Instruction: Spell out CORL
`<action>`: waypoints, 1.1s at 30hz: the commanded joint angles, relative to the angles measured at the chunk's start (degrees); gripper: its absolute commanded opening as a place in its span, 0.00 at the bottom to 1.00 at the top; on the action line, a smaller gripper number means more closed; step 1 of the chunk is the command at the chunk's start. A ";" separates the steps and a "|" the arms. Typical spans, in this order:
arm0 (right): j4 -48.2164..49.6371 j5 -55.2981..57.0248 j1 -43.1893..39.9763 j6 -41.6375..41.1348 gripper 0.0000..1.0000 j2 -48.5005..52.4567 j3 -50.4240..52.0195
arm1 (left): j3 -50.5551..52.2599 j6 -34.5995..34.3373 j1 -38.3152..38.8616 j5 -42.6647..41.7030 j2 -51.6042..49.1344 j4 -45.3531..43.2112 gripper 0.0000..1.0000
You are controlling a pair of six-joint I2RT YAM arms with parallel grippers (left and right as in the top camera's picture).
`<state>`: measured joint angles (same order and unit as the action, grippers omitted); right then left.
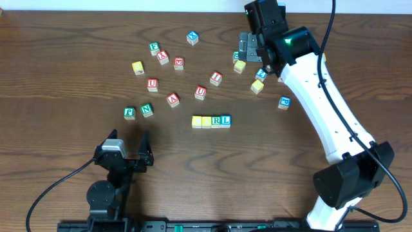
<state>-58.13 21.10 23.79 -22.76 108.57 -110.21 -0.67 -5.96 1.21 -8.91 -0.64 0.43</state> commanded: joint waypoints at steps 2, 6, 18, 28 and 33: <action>-0.15 0.52 -0.20 -0.09 0.99 -1.33 -0.66 | 0.39 0.13 -0.28 -2.86 0.42 2.75 0.87; 10.38 4.50 -0.04 -1.79 0.99 -1.53 0.94 | 0.39 0.13 -0.28 -2.86 0.42 2.75 0.87; 52.33 6.01 0.35 6.12 0.99 -27.26 45.29 | 0.39 0.13 -0.28 -2.86 0.42 2.75 0.87; 66.75 -2.27 -6.75 19.10 0.99 -62.51 85.70 | 0.39 0.13 -0.28 -2.86 0.42 2.75 0.87; 67.17 -5.38 -9.84 22.10 0.99 -77.99 97.35 | 0.39 0.13 -0.28 -2.86 0.42 2.75 0.87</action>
<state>8.84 19.70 16.05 -5.82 37.98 -18.44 -0.95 -5.98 1.21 -9.69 -0.60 0.84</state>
